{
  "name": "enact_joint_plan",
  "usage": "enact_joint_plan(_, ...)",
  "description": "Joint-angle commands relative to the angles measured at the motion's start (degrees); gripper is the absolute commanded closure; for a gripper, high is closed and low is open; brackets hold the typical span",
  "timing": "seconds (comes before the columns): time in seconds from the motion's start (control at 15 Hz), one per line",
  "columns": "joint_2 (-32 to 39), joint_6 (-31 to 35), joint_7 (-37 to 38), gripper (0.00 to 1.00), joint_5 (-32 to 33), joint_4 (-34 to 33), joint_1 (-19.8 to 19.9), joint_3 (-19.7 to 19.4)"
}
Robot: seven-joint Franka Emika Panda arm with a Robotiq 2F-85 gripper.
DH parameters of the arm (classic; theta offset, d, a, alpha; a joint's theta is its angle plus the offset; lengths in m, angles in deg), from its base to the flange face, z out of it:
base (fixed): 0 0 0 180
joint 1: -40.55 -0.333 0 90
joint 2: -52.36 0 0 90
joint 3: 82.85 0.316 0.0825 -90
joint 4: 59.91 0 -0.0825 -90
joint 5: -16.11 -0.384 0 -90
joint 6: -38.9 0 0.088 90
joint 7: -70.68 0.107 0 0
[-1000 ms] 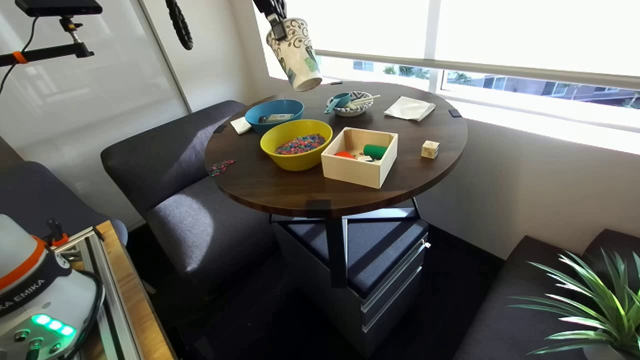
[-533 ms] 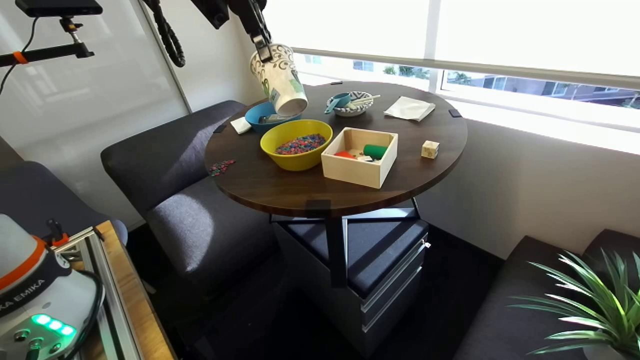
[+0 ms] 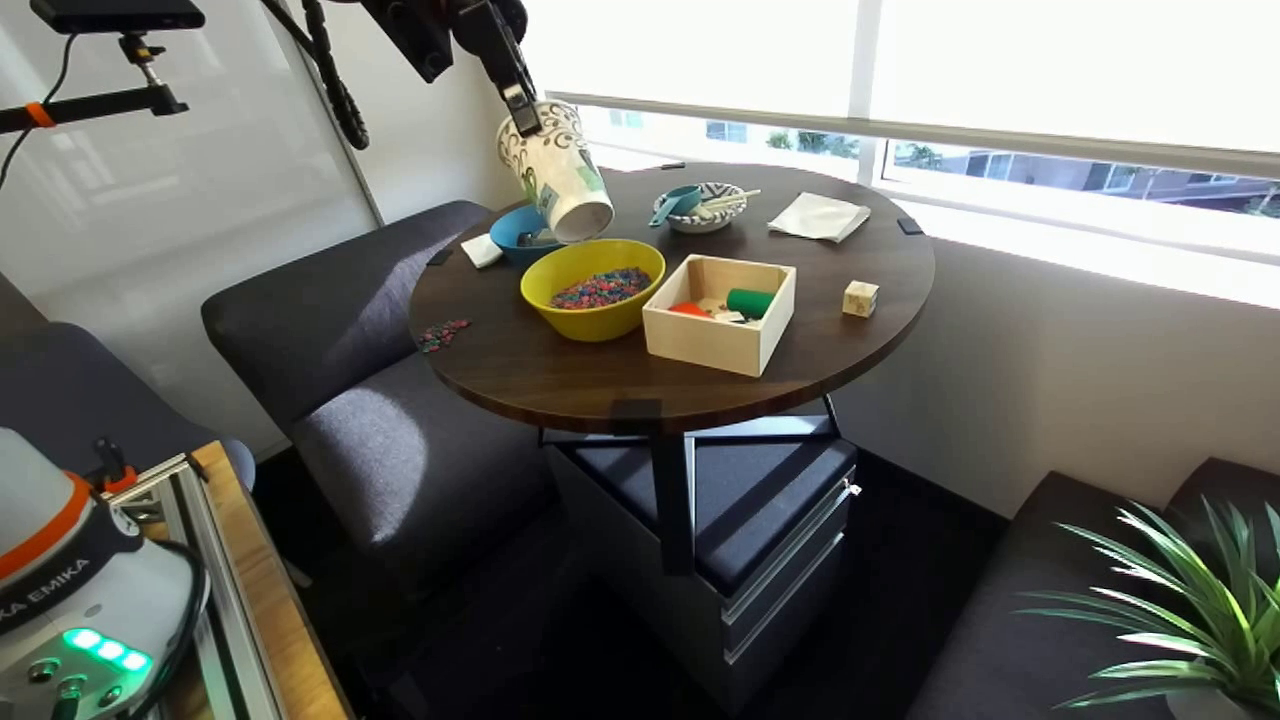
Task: Pour the contents of the cup into the yellow bowl
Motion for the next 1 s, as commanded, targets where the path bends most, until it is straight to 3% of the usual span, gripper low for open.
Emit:
enact_joint_plan(0.0, 2.5, -3.8, 3.8, 0.99, 6.5, 1.8, -2.5, 1.7)
enact_joint_plan(0.93, 17.5, -17.2, 10.9, 0.99, 24.7, -0.4, -7.0, 2.6)
